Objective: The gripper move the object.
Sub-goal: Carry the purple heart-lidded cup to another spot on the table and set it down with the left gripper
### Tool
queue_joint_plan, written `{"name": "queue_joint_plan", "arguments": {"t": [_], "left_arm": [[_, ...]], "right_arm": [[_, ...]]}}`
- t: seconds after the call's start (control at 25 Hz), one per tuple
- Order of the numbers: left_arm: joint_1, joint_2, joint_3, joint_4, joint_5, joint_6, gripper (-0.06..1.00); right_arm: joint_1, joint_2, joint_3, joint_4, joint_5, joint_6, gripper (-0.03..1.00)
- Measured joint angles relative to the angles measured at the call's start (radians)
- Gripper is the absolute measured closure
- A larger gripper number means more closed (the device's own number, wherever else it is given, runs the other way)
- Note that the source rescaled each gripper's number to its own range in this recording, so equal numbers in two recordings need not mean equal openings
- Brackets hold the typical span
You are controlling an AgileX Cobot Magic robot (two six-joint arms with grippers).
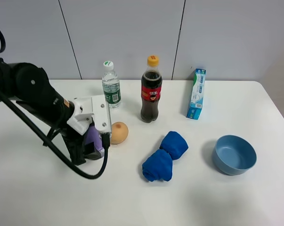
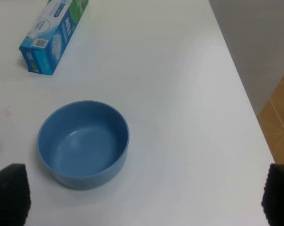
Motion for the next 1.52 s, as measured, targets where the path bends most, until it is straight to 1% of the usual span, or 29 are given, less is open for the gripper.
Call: {"name": "queue_joint_plan", "arguments": {"t": [0.16, 0.32, 0.4, 0.56, 0.76, 1.0, 1.28, 1.52], "left_arm": [[-0.071, -0.001, 0.069, 0.027, -0.090, 0.005, 0.91], [-0.141, -0.001, 0.131, 0.108, -0.203, 0.048, 0.91], [-0.151, -0.001, 0.148, 0.132, -0.237, 0.065, 0.91], [-0.151, 0.033, 0.149, 0.142, -0.255, 0.069, 0.91], [-0.161, 0.086, 0.139, 0.118, -0.254, 0.070, 0.91], [-0.189, 0.107, 0.089, 0.081, -0.255, 0.066, 0.91], [-0.207, 0.158, 0.082, 0.015, -0.257, 0.002, 0.91], [-0.207, 0.177, 0.081, 0.003, -0.285, -0.052, 0.91]], "right_arm": [[0.000, 0.000, 0.000, 0.000, 0.000, 0.000, -0.03], [0.000, 0.000, 0.000, 0.000, 0.000, 0.000, -0.03], [0.000, 0.000, 0.000, 0.000, 0.000, 0.000, -0.03], [0.000, 0.000, 0.000, 0.000, 0.000, 0.000, -0.03], [0.000, 0.000, 0.000, 0.000, 0.000, 0.000, -0.03], [0.000, 0.000, 0.000, 0.000, 0.000, 0.000, -0.03], [0.000, 0.000, 0.000, 0.000, 0.000, 0.000, -0.03], [0.000, 0.000, 0.000, 0.000, 0.000, 0.000, -0.03]]}}
